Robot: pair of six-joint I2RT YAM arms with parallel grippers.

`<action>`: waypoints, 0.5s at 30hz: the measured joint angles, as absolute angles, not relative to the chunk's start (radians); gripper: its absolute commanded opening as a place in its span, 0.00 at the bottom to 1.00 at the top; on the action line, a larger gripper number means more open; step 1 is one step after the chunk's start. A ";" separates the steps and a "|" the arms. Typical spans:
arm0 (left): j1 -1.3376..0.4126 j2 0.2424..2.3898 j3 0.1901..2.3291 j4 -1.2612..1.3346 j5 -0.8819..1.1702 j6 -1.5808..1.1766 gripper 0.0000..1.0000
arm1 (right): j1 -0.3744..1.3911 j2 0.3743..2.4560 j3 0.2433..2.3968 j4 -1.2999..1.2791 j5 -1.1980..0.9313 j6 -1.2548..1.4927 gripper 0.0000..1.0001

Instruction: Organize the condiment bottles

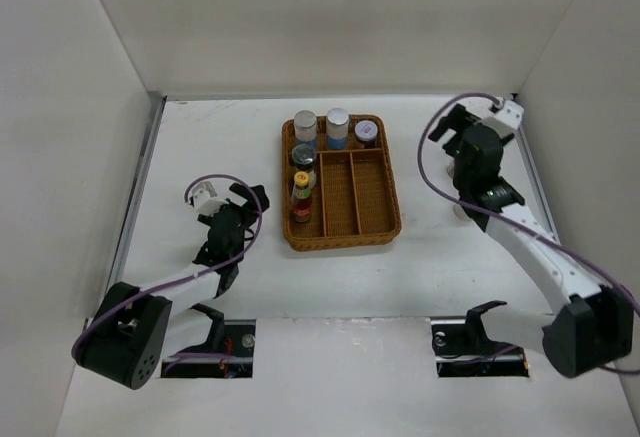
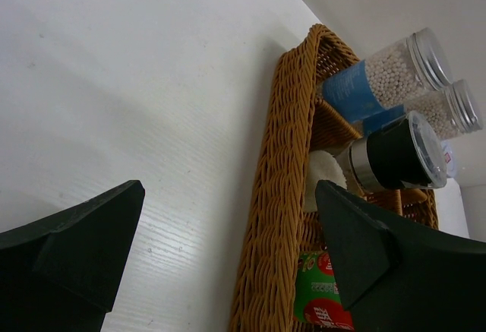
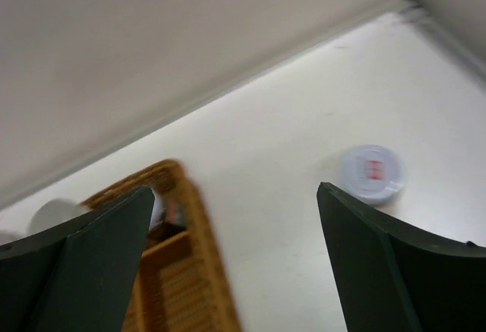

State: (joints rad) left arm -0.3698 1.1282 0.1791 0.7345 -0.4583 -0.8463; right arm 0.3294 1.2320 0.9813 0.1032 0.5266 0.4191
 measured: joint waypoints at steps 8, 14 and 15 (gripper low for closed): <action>-0.382 1.127 0.179 0.738 -0.459 -0.846 1.00 | 0.259 1.084 0.751 -0.048 0.774 0.474 1.00; -0.387 1.121 0.179 0.738 -0.459 -0.846 1.00 | 0.229 1.107 0.717 -0.112 0.779 0.506 1.00; -0.387 1.119 0.179 0.738 -0.459 -0.846 1.00 | 0.221 1.115 0.713 -0.112 0.779 0.513 1.00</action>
